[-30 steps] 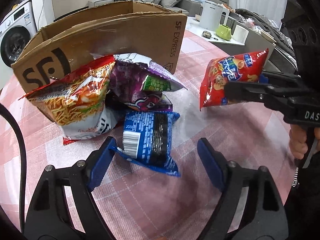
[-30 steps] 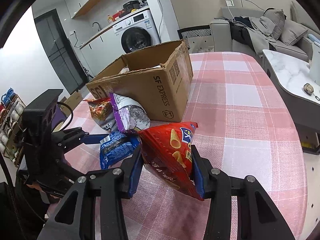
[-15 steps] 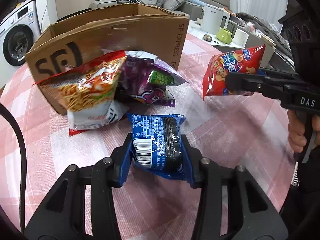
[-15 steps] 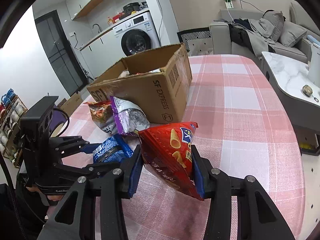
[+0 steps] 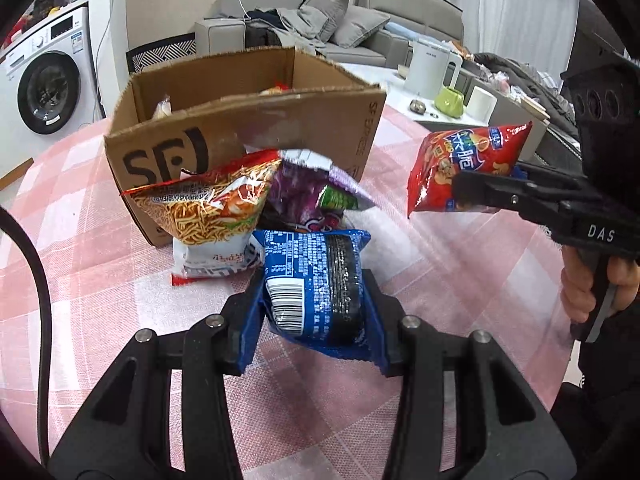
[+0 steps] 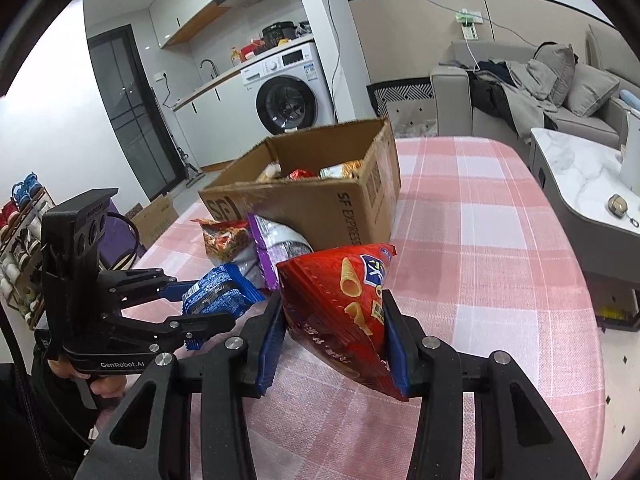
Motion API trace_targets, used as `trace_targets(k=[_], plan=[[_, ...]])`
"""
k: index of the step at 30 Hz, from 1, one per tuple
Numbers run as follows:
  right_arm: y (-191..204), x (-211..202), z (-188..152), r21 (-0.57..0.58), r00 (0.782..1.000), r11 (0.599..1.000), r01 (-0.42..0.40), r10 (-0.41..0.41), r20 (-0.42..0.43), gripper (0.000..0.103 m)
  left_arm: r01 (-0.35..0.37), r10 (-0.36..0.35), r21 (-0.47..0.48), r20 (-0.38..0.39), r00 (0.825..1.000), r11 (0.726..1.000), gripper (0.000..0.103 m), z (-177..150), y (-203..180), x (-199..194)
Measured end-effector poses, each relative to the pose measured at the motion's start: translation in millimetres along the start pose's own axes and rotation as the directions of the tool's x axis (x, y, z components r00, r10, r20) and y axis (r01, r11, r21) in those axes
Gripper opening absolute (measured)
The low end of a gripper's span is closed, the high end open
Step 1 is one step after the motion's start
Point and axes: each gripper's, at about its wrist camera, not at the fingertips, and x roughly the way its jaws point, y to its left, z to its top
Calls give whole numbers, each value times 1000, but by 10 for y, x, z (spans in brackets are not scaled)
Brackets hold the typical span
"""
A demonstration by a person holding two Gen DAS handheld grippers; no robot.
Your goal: Organize snacks
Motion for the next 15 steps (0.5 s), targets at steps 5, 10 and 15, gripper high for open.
trace_targets(k=[5,10,15], plan=[[58,-96,34,-13,1000,1000,-3,3,29,45,2,-2,-1,42,999,1000,41,25,8,-219],[100,-179,65,-16,998,1000,-6,7,58,45,2,-1,-13,82,997,1000,41,88,38,-435],[169,-268,90,-20,996,1000,-12,14,90,45,-14,18,-34,124,992,999,41,158,38,-587]])
